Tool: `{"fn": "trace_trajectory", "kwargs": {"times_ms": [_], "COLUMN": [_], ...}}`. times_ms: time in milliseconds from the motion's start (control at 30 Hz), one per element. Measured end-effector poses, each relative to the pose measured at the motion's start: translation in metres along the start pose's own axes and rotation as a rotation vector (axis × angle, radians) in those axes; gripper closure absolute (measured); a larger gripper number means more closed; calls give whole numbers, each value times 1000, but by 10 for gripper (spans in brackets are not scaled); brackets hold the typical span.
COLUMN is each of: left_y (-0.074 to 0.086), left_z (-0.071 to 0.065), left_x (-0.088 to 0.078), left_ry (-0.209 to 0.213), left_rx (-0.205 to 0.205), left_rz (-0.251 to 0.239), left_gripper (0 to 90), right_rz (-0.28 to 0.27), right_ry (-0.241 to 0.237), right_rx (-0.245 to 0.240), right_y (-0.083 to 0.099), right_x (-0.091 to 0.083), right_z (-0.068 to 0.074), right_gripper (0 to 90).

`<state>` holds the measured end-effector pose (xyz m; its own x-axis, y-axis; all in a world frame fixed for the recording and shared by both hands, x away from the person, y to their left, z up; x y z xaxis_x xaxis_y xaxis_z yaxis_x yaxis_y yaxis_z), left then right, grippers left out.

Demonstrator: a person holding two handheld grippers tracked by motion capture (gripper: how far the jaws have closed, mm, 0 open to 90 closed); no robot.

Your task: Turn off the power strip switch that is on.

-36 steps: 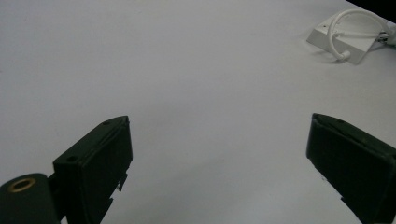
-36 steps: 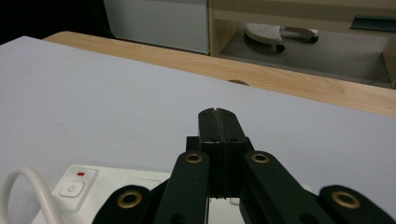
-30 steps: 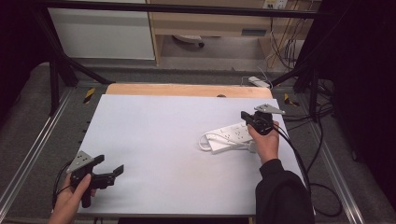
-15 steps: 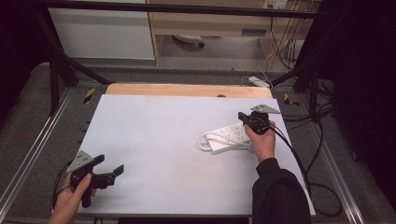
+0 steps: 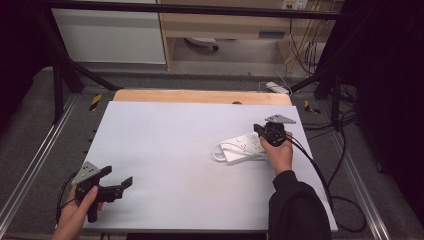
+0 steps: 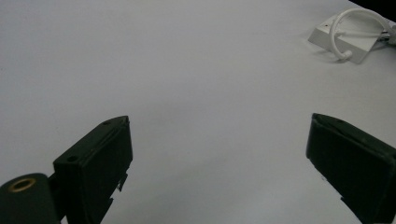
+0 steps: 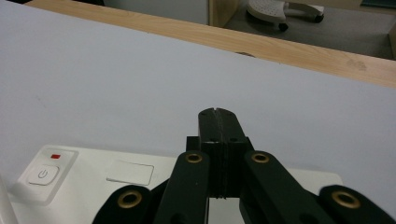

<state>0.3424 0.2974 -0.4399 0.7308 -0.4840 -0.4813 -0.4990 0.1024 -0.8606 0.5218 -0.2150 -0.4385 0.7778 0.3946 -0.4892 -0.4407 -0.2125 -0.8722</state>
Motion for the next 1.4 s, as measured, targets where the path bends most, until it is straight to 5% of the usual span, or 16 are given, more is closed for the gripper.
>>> {"fn": "trace_trajectory", "kwargs": {"times_ms": [767,1400], "left_y": [0,1], "left_z": [0,-1], "left_x": [0,0], "left_ry": [3,4], "left_rx": [0,-1], "left_rz": [1,6], "left_gripper": [71,71], "right_rz": [76,84], "right_ry": [6,12], "right_rx": [-5,0], "right_y": [13,17], "right_x": [6,7], "right_z": [0,-2], "right_gripper": [900,900]}}
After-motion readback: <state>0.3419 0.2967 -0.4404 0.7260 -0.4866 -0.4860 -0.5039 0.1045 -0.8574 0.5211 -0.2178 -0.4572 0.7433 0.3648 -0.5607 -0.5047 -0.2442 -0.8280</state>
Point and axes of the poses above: each handheld gripper's, and its own axes: x roughly forward along the jaws, y roughly out of its underside, z roughly to its left, the point moved 3 cm from there along x, roughly forward along the jaws, and after that the axes turned 2 degrees about -x, right-handed, at the moved point
